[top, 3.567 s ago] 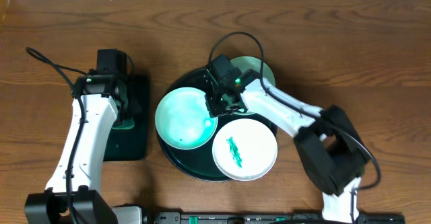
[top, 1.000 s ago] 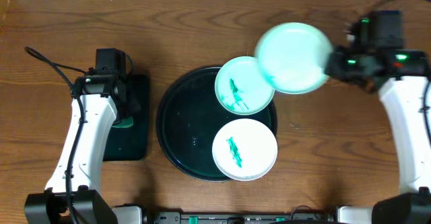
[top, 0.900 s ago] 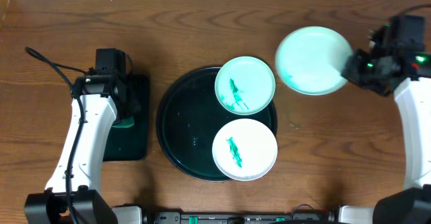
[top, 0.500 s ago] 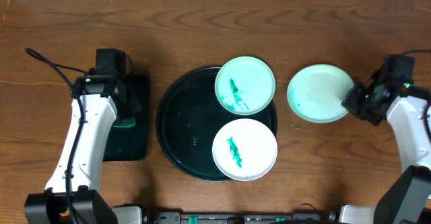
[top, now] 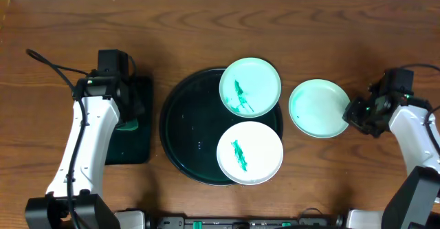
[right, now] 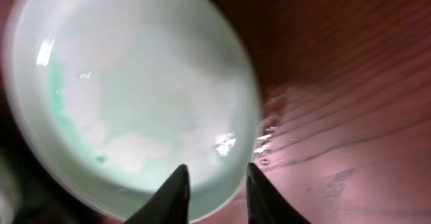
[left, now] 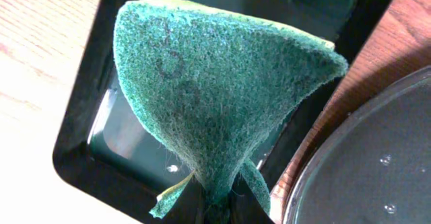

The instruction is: Clean dirty plates on tray and stack at the side

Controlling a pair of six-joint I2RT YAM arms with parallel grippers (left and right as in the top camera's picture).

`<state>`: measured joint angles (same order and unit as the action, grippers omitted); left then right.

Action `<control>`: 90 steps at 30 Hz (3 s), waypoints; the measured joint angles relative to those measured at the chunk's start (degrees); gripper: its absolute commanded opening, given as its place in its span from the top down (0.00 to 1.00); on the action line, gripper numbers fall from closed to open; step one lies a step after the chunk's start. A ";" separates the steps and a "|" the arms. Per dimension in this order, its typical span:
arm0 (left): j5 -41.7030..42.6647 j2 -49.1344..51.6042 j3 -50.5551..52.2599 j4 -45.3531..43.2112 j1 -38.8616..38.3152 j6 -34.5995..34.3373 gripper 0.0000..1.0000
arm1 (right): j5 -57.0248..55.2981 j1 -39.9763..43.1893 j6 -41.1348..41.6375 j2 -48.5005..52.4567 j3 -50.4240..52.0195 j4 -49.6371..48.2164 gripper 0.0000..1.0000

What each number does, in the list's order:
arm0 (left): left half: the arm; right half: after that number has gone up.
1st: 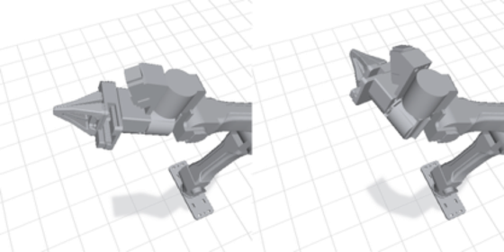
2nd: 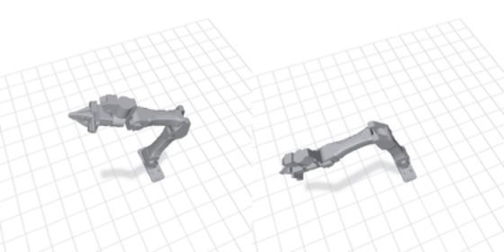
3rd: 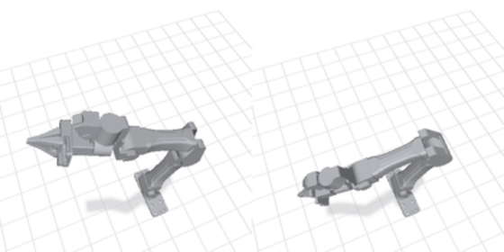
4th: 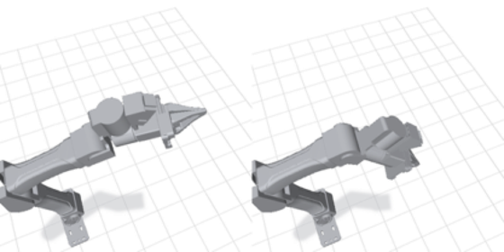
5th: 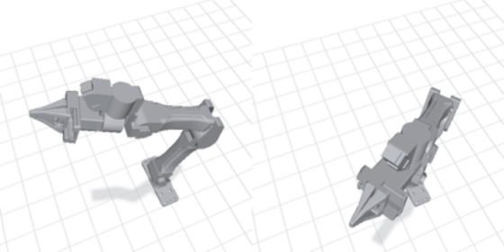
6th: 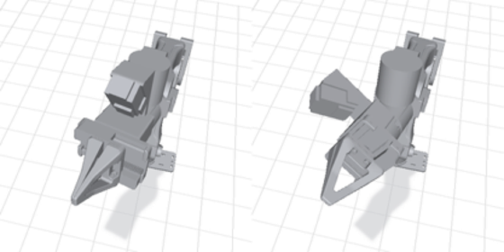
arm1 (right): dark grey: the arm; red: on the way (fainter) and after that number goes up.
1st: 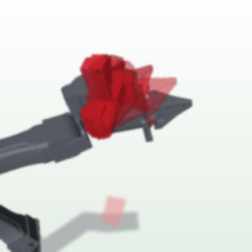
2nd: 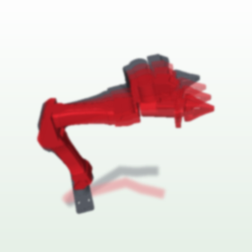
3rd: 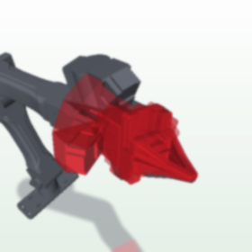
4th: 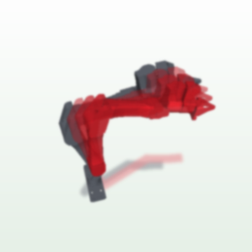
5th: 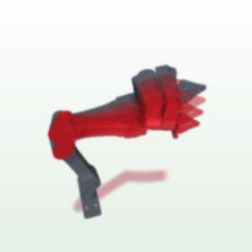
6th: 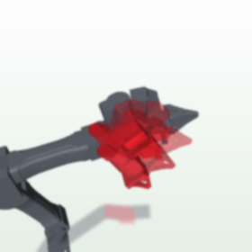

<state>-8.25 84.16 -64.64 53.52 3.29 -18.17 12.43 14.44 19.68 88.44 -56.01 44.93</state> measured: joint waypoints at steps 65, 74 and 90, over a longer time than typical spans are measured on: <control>2.27 0.00 0.00 -0.35 0.00 0.00 0.93 | -1.53 -54.10 14.29 21.09 -15.17 -8.28 0.99; 9.84 0.00 0.00 -0.96 -0.26 0.00 0.93 | 0.26 -53.77 15.23 26.36 -19.54 -4.66 0.99; 18.88 4.33 0.46 -4.98 -14.88 -3.93 0.93 | 4.72 -52.26 13.97 28.37 -21.84 -2.99 0.99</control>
<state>10.63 88.49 -64.18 48.53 -11.60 -22.11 17.15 -37.82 33.65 116.81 -77.84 41.93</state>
